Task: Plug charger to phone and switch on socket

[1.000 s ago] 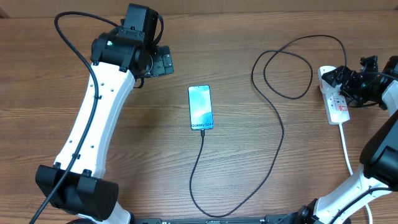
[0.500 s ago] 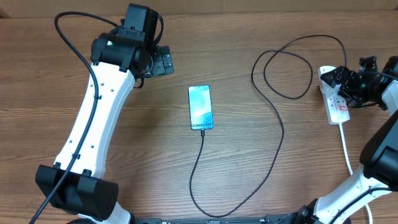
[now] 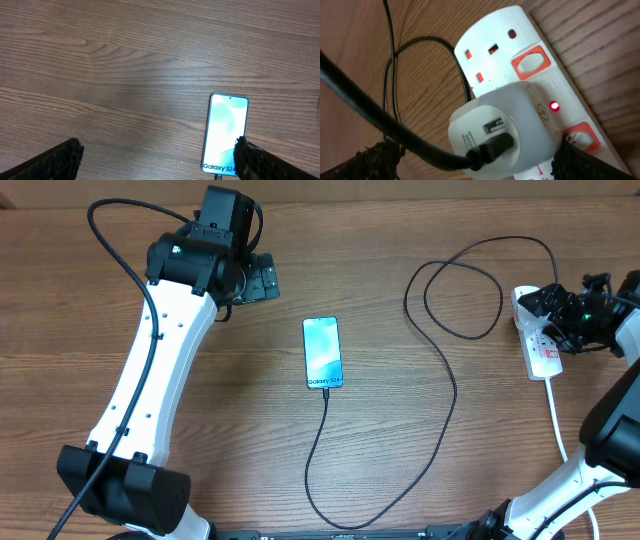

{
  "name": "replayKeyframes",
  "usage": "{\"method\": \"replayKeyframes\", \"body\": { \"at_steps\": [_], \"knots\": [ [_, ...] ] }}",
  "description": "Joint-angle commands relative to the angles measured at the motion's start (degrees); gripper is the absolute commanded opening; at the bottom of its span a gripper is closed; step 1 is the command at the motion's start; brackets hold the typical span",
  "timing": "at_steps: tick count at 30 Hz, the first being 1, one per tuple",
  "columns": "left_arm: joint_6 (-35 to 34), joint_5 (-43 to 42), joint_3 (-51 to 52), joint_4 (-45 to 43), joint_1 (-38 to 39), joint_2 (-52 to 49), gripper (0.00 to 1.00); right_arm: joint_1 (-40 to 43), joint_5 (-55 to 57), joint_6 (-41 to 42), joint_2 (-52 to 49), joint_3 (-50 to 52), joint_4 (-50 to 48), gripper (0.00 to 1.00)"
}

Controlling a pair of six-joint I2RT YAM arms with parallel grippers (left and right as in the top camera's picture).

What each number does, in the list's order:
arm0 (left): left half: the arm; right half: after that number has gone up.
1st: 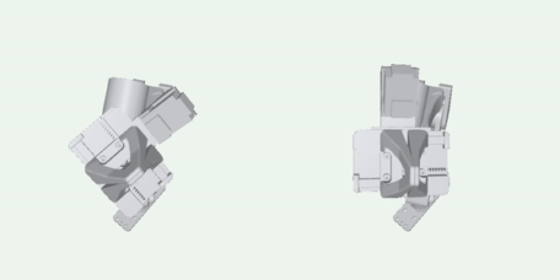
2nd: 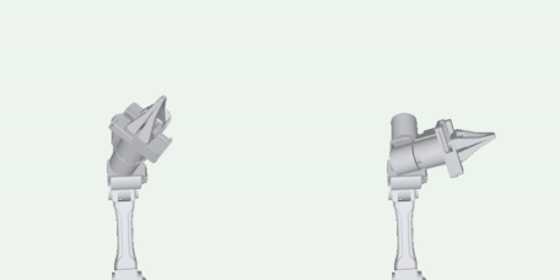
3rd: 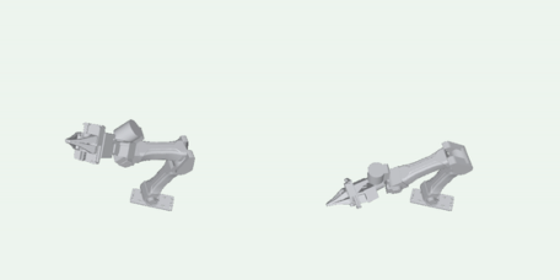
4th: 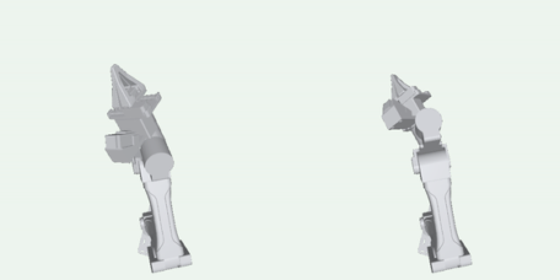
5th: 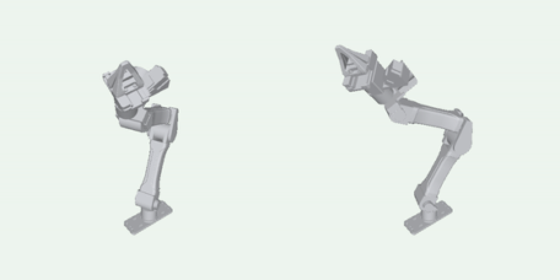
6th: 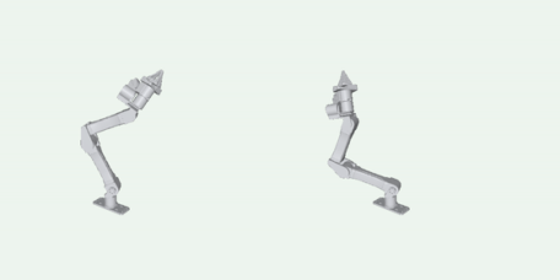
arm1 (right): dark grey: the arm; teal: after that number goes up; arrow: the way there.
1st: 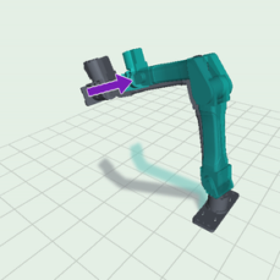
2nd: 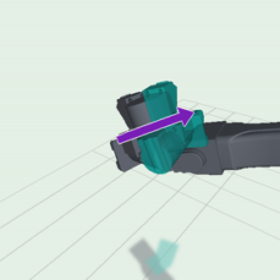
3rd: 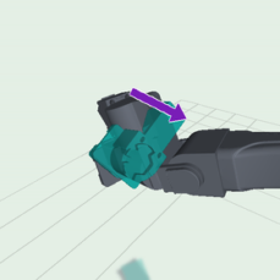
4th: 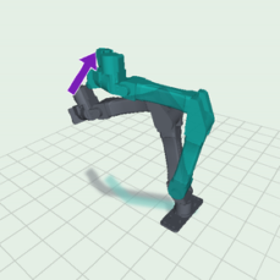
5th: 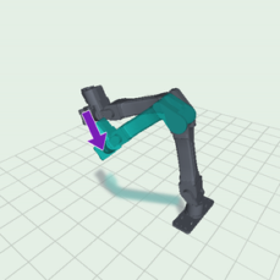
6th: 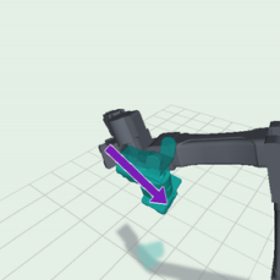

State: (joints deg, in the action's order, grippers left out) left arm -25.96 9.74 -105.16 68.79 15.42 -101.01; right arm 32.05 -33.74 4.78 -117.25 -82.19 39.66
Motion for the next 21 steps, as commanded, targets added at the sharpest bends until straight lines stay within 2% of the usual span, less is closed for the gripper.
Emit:
{"method": "replayKeyframes", "body": {
  "at_steps": [1, 3, 10, 21],
  "knots": [
    [0.7, 1.2, 0.0, 0.0, 0.6, -0.2, 1.0, 0.8, 7.2, 4.7, 0.7, 0.7, 1.2, 1.0],
    [0.7, 1.2, 0.0, 0.0, 0.6, -0.2, 1.0, 0.8, 10.3, 5.9, 2.7, 0.7, 2.0, 1.0],
    [0.7, 1.2, 0.0, 0.0, 0.6, -0.2, 1.0, 0.8, 10.8, 5.9, 10.1, 0.7, 4.8, 1.0],
    [0.7, 1.2, 0.0, 0.0, 0.6, -0.2, 1.0, 0.7, 10.6, 5.7, 29.9, 0.7, 12.6, 1.0]
  ]
}}
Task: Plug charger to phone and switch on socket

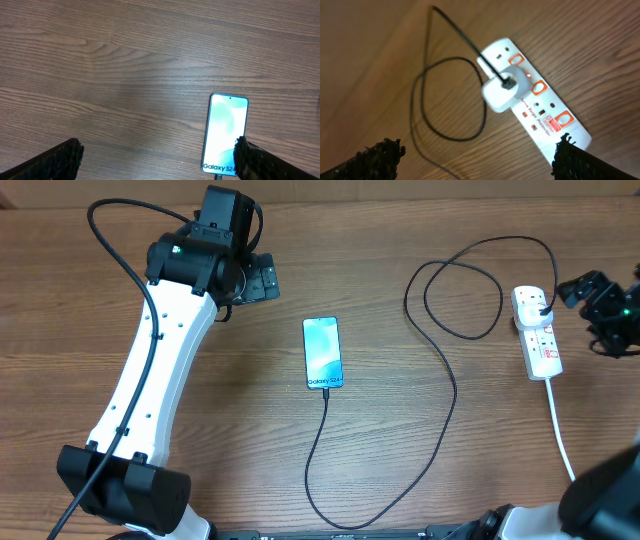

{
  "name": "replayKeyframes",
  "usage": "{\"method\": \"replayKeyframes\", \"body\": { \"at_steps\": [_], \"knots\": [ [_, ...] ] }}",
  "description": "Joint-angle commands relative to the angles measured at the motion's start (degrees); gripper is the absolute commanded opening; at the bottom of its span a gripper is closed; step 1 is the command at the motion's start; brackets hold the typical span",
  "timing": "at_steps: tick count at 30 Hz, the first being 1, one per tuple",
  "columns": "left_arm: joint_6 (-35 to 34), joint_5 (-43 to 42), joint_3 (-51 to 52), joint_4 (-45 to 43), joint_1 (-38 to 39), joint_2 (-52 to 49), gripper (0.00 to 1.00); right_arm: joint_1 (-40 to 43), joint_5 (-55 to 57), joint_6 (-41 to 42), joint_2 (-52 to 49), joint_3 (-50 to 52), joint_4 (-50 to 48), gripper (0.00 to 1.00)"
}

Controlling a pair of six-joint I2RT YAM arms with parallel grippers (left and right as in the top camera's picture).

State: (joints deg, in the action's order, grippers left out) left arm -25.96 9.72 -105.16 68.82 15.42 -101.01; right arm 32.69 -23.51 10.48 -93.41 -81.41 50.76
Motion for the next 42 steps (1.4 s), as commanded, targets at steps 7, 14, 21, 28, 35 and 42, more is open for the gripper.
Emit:
{"method": "replayKeyframes", "body": {
  "at_steps": [7, 14, 21, 28, 35, 42],
  "knots": [
    [0.7, 1.2, 0.0, 0.0, 0.6, -0.2, 1.0, 0.1, 1.2, 0.0, 10.4, -0.1, 2.1, 1.0],
    [0.7, 1.2, 0.0, 0.0, 0.6, -0.2, 1.0, 0.1, 1.2, 0.0, 10.3, -0.1, 2.1, 1.0],
    [0.7, 1.2, 0.0, 0.0, 0.6, -0.2, 1.0, 0.1, 1.2, 0.0, 10.3, -0.1, 2.1, 1.0],
    [0.7, 1.2, 0.0, 0.0, 0.6, -0.2, 1.0, 0.1, 1.2, 0.0, 10.3, -0.1, 2.1, 1.0],
    [0.7, 1.2, 0.0, 0.0, 0.6, -0.2, 1.0, 0.1, 1.2, 0.0, 10.3, -0.1, 2.1, 1.0],
    [0.7, 1.2, 0.0, 0.0, 0.6, -0.2, 1.0, 0.1, 1.2, 0.0, 10.3, -0.1, 2.1, 1.0]
  ]
}}
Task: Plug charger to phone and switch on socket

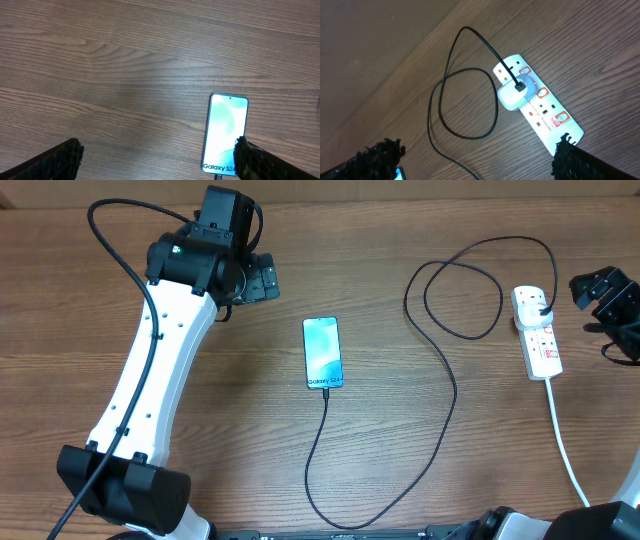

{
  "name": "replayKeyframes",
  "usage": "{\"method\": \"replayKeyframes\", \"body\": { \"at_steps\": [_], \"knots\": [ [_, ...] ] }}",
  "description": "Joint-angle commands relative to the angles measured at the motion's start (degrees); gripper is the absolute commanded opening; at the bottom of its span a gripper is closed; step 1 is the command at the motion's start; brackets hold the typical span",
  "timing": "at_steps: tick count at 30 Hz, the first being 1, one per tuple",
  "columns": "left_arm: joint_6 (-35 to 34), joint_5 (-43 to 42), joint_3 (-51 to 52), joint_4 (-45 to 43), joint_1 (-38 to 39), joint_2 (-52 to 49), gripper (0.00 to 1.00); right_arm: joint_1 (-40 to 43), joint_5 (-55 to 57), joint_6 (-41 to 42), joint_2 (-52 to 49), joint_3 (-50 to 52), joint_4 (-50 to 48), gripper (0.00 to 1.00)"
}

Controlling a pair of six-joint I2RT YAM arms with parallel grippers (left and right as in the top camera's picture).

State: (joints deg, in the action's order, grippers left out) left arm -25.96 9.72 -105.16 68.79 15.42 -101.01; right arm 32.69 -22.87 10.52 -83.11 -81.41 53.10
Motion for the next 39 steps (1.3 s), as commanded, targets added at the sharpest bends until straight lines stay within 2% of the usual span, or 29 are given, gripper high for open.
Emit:
{"method": "replayKeyframes", "body": {
  "at_steps": [1, 15, 29, 34, 39],
  "knots": [
    [0.7, 1.2, 0.0, 0.0, 0.6, -0.2, 1.0, 0.1, 0.6, 0.0, 0.0, -0.1, -0.3, 1.0],
    [0.7, 1.2, 0.0, 0.2, 0.6, 0.7, 1.0, 0.1, 0.6, 0.0, 0.0, -0.1, -0.2, 1.0],
    [0.7, 4.2, 3.0, -7.0, 0.6, 12.7, 1.0, 0.1, 0.6, 0.0, 0.0, -0.1, -0.2, 1.0],
    [0.7, 5.7, 11.9, -15.8, 0.6, 20.7, 1.0, 0.1, 0.6, 0.0, 0.0, -0.1, -0.3, 1.0],
    [0.7, 6.4, 24.9, -32.3, 0.6, 28.6, 1.0, 0.1, 0.6, 0.0, 0.0, -0.1, -0.2, 1.0]
  ]
}}
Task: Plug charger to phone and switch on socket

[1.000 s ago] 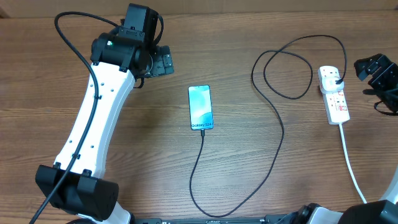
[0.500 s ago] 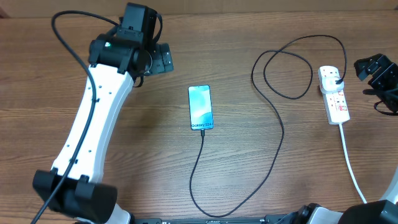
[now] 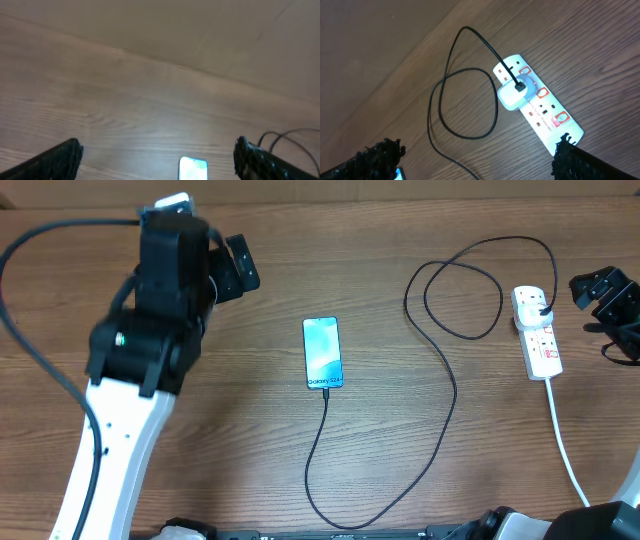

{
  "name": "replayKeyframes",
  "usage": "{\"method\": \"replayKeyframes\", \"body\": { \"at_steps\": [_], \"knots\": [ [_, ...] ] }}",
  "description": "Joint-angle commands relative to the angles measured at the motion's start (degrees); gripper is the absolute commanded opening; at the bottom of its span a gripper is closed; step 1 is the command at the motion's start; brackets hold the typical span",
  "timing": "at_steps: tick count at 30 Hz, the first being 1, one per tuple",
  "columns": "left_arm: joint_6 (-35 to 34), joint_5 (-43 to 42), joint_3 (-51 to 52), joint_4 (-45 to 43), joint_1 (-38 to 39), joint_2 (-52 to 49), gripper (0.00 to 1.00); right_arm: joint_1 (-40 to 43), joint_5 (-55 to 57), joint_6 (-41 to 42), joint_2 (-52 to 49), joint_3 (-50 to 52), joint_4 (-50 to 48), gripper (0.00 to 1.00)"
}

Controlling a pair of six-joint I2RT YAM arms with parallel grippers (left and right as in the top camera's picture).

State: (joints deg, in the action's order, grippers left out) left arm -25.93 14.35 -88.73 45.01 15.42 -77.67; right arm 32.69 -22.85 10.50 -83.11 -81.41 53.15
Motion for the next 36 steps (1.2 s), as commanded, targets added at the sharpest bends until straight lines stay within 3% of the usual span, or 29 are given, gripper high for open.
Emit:
{"method": "replayKeyframes", "body": {
  "at_steps": [1, 11, 20, 26, 36],
  "knots": [
    [0.6, 1.7, 11.6, -12.5, 0.6, 7.1, 1.0, 0.1, 0.6, 0.0, 0.0, -0.1, -0.3, 1.0],
    [0.6, 1.7, 40.6, -44.6, 0.4, 23.6, 1.0, 0.1, 0.5, 0.0, 0.0, -0.1, -0.3, 1.0],
    [0.6, 1.7, 62.9, -64.6, -1.3, 36.6, 1.0, 0.1, 0.5, 0.0, 0.0, -0.1, -0.3, 1.0],
    [0.6, 1.7, 73.4, -71.0, -2.8, 45.7, 1.0, 0.1, 0.5, 0.0, 0.0, -0.1, -0.3, 1.0],
    [0.1, 0.7, 82.7, -71.0, -6.3, 60.0, 1.0, 0.1, 0.6, 0.0, 0.0, -0.1, -0.3, 1.0]
  ]
}}
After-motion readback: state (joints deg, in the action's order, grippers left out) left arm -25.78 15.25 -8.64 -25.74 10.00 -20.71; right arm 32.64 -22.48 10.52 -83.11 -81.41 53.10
